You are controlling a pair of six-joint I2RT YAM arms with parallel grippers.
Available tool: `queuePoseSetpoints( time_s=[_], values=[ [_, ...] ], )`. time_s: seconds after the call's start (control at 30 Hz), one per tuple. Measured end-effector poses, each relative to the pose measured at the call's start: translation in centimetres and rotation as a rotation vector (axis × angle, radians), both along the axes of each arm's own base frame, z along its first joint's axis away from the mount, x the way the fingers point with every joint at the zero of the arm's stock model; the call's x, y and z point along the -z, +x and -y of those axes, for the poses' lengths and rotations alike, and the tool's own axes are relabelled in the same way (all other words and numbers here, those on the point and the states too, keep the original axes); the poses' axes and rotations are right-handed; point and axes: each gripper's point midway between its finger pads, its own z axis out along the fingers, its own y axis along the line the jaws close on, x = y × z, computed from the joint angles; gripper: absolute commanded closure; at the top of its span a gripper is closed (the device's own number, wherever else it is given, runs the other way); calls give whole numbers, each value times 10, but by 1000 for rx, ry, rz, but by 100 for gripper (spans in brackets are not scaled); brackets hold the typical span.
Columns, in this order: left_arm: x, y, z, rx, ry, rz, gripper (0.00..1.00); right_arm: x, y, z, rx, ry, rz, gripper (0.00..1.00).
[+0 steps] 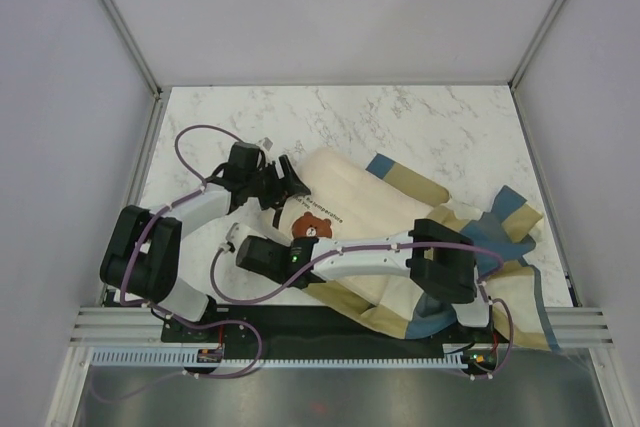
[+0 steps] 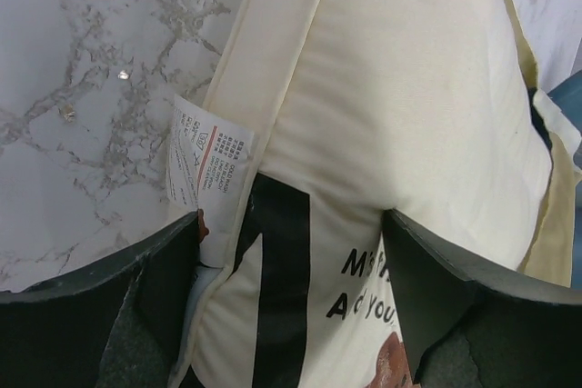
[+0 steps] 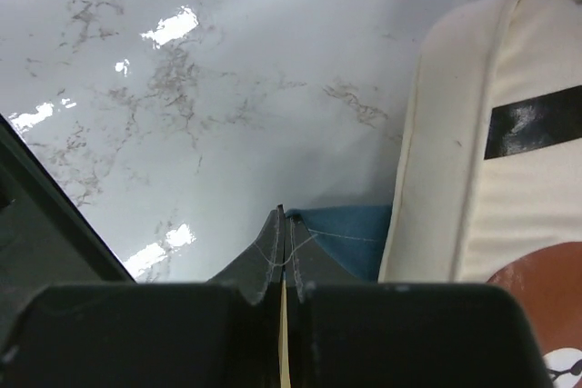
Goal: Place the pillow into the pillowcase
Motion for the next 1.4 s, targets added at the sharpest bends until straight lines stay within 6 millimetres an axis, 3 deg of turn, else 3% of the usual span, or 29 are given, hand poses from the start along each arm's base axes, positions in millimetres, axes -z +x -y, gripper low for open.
queuePoseSetpoints(
  time_s=[0.13, 0.3, 0.5, 0.6, 0.7, 0.73, 0.87, 0.93, 1.07, 1.27, 1.4],
  values=[
    [-3, -3, 4, 20, -23, -5, 27, -10, -1, 8, -9, 50, 12, 100],
    [-13, -9, 14, 72, -86, -5, 45, -43, 6, 23, 4, 163, 18, 100],
    [-42, -12, 26, 131, -172, 40, 46, -88, 10, 41, 2, 296, 33, 100],
    [-79, -11, 30, 133, -226, 102, 45, -118, 16, 52, 14, 371, 42, 100],
    [-137, -8, 35, 131, -302, 204, 57, -151, 21, 59, 21, 452, 63, 100],
    [-160, -9, 38, 134, -330, 245, 65, -164, 21, 60, 18, 474, 69, 100],
    [-242, -30, 63, 206, -428, 380, 74, -217, 21, 48, -23, 554, 93, 100],
    [-272, -46, 76, 256, -472, 420, 76, -241, 20, 45, -44, 579, 104, 100],
    [-301, -68, 83, 298, -514, 459, 76, -280, 19, 42, -74, 622, 131, 100],
    [-320, -79, 75, 289, -513, 468, 80, -327, 16, 47, -107, 667, 170, 100],
    [-343, -88, 71, 296, -525, 493, 81, -356, 14, 50, -123, 712, 199, 100]
  ],
)
